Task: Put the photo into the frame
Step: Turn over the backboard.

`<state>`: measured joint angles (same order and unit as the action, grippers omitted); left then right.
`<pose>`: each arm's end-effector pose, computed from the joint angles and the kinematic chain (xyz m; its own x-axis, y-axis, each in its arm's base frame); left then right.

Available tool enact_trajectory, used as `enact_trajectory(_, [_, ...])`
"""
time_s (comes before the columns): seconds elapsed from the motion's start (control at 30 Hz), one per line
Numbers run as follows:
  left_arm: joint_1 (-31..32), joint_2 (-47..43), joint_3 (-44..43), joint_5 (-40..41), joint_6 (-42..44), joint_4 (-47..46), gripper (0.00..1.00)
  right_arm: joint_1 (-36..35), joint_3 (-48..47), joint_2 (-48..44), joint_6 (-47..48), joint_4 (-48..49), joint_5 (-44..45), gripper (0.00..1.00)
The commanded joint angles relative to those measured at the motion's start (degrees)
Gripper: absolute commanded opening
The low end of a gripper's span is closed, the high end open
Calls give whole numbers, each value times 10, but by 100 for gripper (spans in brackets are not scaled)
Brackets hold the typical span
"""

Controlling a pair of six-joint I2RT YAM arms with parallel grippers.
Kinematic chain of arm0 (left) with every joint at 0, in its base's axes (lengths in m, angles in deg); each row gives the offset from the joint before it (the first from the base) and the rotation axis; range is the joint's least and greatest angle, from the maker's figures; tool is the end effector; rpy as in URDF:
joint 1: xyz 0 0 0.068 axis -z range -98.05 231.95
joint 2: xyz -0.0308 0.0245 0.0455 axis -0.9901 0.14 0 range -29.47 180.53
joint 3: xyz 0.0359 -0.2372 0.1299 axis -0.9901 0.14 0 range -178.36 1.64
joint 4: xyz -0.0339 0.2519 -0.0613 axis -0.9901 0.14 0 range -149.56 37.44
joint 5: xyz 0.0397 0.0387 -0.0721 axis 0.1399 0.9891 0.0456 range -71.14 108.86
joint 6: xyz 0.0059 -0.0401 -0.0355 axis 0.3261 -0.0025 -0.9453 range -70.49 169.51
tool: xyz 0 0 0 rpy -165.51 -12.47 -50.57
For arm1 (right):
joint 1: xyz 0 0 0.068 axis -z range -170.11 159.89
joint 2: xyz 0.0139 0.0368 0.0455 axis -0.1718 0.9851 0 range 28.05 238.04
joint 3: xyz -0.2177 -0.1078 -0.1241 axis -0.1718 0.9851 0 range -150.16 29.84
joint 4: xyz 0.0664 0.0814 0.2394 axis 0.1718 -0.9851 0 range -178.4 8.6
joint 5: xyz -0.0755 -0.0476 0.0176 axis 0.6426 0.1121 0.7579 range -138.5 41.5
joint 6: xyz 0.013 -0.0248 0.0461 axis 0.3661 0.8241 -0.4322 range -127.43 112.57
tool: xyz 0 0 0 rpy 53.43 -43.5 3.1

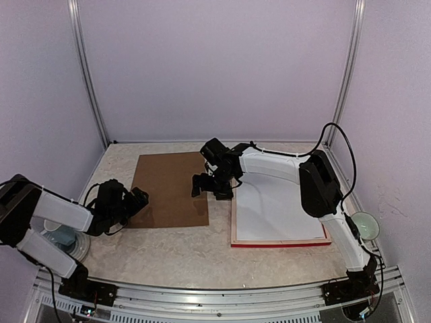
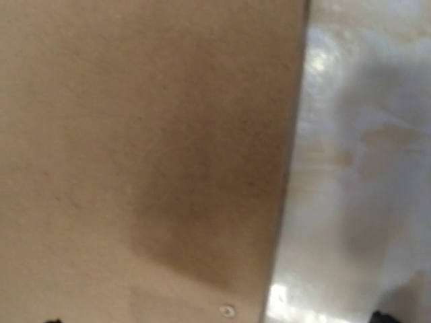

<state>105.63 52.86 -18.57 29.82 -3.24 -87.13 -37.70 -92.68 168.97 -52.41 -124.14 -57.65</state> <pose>0.2245 -0.0909 0.1249 -0.5140 -0.6278 -0.5845 -0.2615 0.7636 -0.5903 0.3527 0.3944 0.1638 -0.9697 -0.0269 -0.2430 -0.1348 0.8880 0.4396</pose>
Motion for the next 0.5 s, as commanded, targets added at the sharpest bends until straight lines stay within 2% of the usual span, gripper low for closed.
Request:
enact_trajectory(0.0, [-4, 12, 13, -27, -9, -34, 97, -7, -21, 22, -12, 24, -12, 99])
enact_trajectory(0.47, [16, 55, 25, -55, -19, -84, 95, -23, -24, 45, -33, 76, -64, 99])
